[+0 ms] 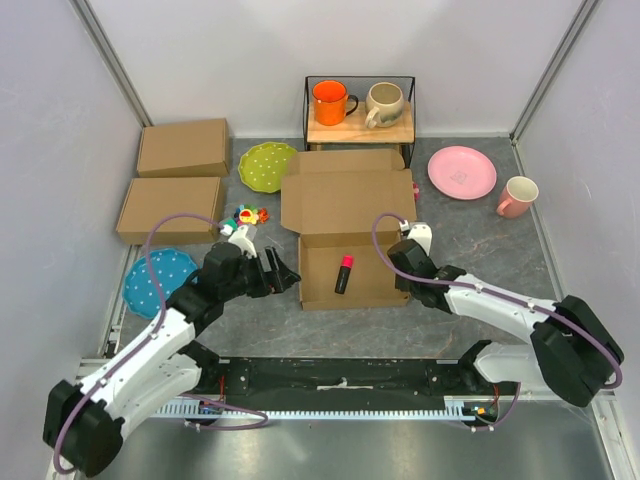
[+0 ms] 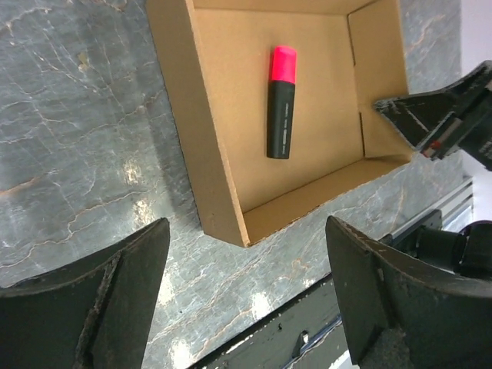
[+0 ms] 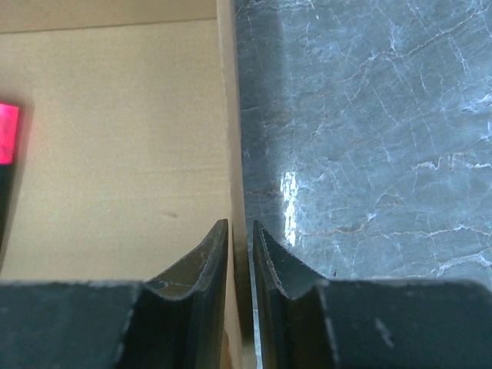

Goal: Fold the paper box

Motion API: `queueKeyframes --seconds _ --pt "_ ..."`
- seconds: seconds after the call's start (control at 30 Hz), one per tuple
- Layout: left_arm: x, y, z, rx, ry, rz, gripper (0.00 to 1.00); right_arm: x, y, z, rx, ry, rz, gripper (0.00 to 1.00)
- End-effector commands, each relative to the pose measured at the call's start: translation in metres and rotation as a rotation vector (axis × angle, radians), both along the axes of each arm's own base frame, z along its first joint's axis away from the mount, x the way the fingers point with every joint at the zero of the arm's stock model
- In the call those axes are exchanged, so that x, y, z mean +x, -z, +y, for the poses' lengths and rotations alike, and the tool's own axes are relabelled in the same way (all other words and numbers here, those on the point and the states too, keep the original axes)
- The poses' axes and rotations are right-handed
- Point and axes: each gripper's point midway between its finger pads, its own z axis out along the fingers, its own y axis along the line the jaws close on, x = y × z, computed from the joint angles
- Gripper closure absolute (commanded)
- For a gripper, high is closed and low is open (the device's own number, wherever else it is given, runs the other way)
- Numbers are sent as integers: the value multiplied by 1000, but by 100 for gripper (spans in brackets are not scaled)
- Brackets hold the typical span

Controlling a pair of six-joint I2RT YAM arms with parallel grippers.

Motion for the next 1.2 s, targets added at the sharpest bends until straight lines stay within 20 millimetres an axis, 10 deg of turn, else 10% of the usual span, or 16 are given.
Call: queueKeyframes --seconds 0.0,0.27,0.53,0.6,0.63,0.83,1.17 --pt "27 -33 -9 27 -19 -105 12 -8 -8 -3 25 40 -11 72" --pt "70 -93 0 95 -131 -255 7 -10 -34 -7 58 50 -64 39" --pt "143 -129 9 168 -138 -283 4 5 -100 3 138 51 -173 31" --pt "150 -98 3 203 -23 -137 5 4 -109 5 144 30 -178 31" --pt "165 -120 11 192 -26 -147 6 5 -118 8 159 21 -189 31" --pt "192 -88 38 201 8 20 8 3 -136 19 216 -40 -200 30" --pt "224 -48 12 116 188 88 10 -5 -162 28 279 -115 -236 30"
